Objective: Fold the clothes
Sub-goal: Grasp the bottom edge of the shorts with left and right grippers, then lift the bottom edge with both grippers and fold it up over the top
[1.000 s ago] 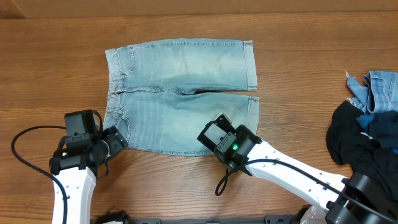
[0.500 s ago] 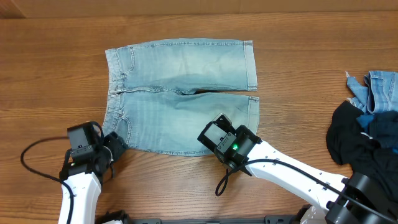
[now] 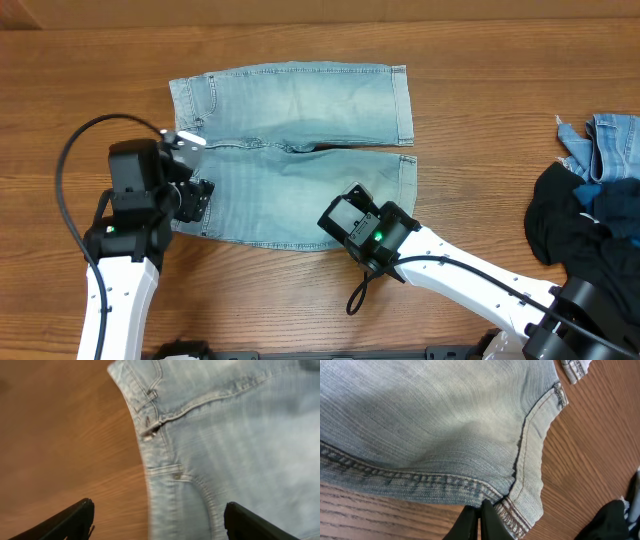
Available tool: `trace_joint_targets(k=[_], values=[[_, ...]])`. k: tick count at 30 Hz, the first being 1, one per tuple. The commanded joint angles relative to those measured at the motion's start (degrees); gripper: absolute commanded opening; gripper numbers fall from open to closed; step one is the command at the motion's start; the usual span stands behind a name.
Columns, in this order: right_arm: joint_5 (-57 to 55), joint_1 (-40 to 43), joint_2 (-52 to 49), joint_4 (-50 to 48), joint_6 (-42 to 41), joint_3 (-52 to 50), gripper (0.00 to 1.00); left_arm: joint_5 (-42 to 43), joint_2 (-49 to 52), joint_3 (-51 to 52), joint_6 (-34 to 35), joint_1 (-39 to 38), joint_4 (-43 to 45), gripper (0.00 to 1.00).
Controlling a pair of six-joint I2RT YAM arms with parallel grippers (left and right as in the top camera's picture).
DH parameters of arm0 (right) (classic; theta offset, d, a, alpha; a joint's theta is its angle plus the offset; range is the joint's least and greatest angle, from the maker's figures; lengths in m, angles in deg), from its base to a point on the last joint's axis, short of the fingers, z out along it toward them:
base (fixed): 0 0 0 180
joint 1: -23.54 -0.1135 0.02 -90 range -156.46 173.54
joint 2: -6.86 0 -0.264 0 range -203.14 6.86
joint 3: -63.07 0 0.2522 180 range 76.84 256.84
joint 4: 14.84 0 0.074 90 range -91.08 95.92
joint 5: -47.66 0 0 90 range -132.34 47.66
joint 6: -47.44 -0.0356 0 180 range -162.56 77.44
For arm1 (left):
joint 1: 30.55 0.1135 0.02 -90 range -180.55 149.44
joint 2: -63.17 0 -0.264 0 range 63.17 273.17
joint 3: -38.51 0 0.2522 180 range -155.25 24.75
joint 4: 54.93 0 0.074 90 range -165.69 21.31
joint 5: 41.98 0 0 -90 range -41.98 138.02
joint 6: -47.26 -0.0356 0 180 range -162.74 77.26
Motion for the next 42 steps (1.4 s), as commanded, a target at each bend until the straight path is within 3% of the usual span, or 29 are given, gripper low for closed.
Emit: trace_joint_targets(k=[1, 2, 8, 12, 14, 16, 18, 23, 25, 27, 29, 31, 32, 38, 40, 42], values=[[-0.39, -0.02, 0.90, -0.87, -0.26, 1.09, 0.04, -4.37, 3.30, -1.29, -19.78, -4.31, -2.97, 0.80], [-0.37, -0.02, 0.90, -0.83, -0.26, 1.09, 0.04, -4.50, 5.75, -0.87, -22.75, -6.95, -3.04, 0.79], [-0.37, -0.02, 0.90, -1.07, -0.26, 1.09, 0.04, -12.66, 15.67, -0.81, -22.77, -23.28, -6.47, 0.75], [-0.37, -0.02, 0.90, -1.70, -0.28, 1.16, 0.04, -14.88, 15.89, -0.39, -11.52, -23.30, -13.27, 0.74], [-0.33, 0.15, 0.90, -1.64, -0.55, 1.81, 0.04, -16.28, 15.89, 3.41, -13.11, -22.14, -13.16, 0.73], [-0.35, 0.15, 0.90, -1.27, -0.57, 2.25, 0.04, -19.32, 15.89, 8.94, -19.02, -21.86, -9.57, 0.72], [-0.35, 0.15, 0.90, -0.85, -0.72, 2.25, 0.04, -21.44, 15.89, 13.09, -20.35, -21.88, -3.98, 0.73], [0.28, 0.15, 0.90, -0.02, -1.79, 2.25, 0.04, -19.93, 16.00, 19.41, -20.11, -20.87, 11.54, 0.66], [0.28, 0.15, 0.90, -0.17, -1.79, 2.25, 0.04, -19.63, 16.74, 19.87, -20.11, -20.70, 12.83, 0.63], [0.28, 0.15, 0.90, -0.15, -1.79, 2.25, 0.04, -19.37, 18.12, 19.85, -20.06, -20.70, 14.05, 0.54], [0.24, 0.15, 0.90, -0.09, -1.79, 2.25, 0.04, -21.46, 18.23, 19.74, -19.34, -20.76, 15.02, 0.31], [0.24, 0.15, 0.90, -0.04, -1.79, 2.25, 0.04, -26.36, 18.01, 19.02, -18.27, -20.81, 15.87, 0.18], [0.24, 0.15, 0.90, -0.07, -1.79, 2.25, 0.04, -27.15, 17.70, 18.32, -16.79, -20.81, 15.78, 0.05], [0.28, 0.15, 1.55, 2.36, -2.91, 4.90, 0.04, -28.57, 13.84, 11.08, -3.67, -20.81, 10.29, 0.04], [2.49, 0.20, 3.85, 4.98, -5.05, 9.75, 0.04, -27.21, 11.21, 6.12, 3.48, -20.81, 6.10, 0.04], [4.79, 0.24, 5.38, 6.14, -5.29, 14.12, 0.04, -26.47, 9.73, 3.74, 3.74, -20.81, 4.07, 0.04]])
